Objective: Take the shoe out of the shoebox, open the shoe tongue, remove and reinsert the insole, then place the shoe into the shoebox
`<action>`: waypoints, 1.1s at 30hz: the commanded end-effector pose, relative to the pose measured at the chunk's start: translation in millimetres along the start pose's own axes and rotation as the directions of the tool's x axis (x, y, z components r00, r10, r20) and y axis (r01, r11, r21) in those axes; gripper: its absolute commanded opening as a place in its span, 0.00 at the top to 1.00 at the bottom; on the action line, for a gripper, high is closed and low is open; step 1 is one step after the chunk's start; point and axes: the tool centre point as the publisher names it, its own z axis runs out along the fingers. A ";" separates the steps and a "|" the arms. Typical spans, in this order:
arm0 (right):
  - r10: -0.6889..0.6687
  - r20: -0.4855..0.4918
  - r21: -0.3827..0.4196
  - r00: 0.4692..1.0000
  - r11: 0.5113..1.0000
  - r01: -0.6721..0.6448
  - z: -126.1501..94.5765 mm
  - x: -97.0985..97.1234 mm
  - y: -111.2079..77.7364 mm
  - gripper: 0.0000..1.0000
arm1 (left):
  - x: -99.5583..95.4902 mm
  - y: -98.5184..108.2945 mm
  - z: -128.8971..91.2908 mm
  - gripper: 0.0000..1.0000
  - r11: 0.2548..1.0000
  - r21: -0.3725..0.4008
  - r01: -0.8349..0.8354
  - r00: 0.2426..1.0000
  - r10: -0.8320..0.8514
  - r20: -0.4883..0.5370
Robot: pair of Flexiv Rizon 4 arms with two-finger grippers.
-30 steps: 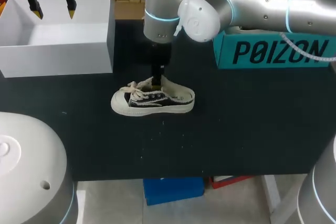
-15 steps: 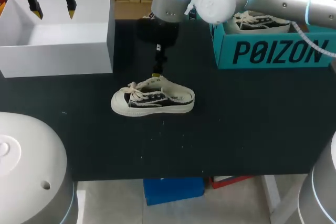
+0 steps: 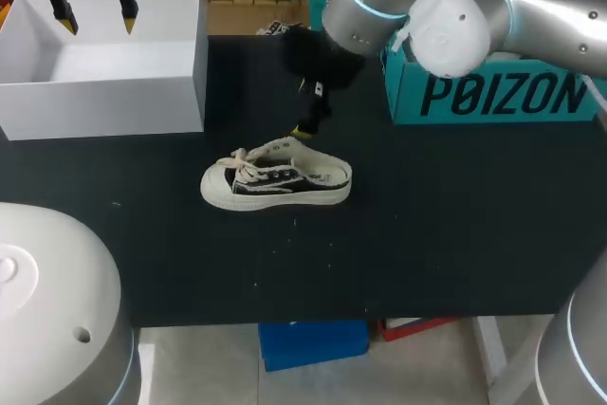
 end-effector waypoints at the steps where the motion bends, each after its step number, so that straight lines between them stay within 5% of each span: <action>1: -0.003 0.037 -0.193 0.999 0.981 0.010 -12.1 3.1 -16.7 0.00 | 0.6 0.8 -0.5 0.00 1.000 -0.001 0.001 1.000 -0.001 0.003; 8: -0.145 -0.062 -0.317 0.987 0.941 0.119 -29.8 0.9 -32.3 0.00 | 0.6 0.8 -0.5 0.00 1.000 -0.001 0.001 1.000 -0.001 0.003; 33: -0.167 -0.089 -0.320 0.982 0.938 0.131 -31.6 2.4 -34.2 0.00 | 0.6 0.8 -0.5 0.00 1.000 -0.001 0.001 1.000 -0.001 0.003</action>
